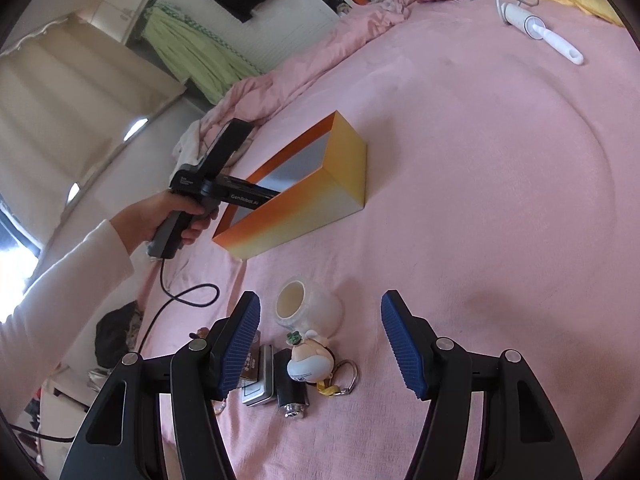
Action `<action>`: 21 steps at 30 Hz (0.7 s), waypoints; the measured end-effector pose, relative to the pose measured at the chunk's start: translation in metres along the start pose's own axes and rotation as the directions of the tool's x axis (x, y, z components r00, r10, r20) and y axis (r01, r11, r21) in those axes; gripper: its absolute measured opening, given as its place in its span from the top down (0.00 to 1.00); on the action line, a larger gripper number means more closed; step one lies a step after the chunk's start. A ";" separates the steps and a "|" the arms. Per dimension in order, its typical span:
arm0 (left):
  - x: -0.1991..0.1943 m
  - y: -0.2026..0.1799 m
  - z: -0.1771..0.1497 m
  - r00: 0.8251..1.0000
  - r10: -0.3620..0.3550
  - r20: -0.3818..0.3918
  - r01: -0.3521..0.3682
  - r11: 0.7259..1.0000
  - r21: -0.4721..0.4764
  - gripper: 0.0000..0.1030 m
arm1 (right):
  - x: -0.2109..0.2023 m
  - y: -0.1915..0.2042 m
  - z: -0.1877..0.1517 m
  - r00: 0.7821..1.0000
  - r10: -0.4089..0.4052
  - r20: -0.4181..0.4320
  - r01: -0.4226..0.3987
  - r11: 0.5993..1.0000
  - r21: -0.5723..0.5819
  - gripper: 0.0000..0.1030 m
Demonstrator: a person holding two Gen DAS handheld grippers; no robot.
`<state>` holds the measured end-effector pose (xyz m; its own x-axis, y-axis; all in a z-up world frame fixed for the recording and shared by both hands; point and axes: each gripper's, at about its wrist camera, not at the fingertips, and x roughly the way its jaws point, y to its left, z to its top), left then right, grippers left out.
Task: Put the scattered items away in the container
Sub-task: 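Grasp the glass perfume bottle with the left gripper and lift, then lower the perfume bottle onto the bed by the plush, open left gripper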
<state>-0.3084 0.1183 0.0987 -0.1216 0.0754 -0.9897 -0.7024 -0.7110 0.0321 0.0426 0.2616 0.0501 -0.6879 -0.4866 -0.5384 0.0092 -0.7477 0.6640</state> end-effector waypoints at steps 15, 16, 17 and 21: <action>-0.089 -0.047 -0.132 0.812 0.381 0.443 -0.242 0.909 -0.338 0.82 | 0.010 0.020 -0.014 0.999 -0.044 -0.004 0.043 0.992 -0.119 0.39; -0.098 -0.047 -0.149 0.809 0.382 0.446 -0.228 0.904 -0.361 0.82 | 0.011 0.024 -0.016 0.999 -0.053 -0.003 0.052 0.988 -0.143 0.39; -0.104 -0.052 -0.163 0.808 0.383 0.447 -0.215 0.899 -0.383 0.82 | 0.011 0.029 -0.019 0.998 -0.060 0.000 0.059 0.984 -0.170 0.39; -0.100 -0.071 -0.232 0.820 0.401 0.408 -0.218 0.879 -0.425 0.82 | 0.012 0.050 -0.034 0.996 -0.084 0.011 0.083 0.955 -0.286 0.39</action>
<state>-0.0842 -0.0009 0.1629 -0.6676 0.0625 -0.7419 -0.2930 -0.9382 0.1845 0.0597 0.2030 0.0596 -0.6940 -0.4175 -0.5865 0.1591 -0.8835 0.4407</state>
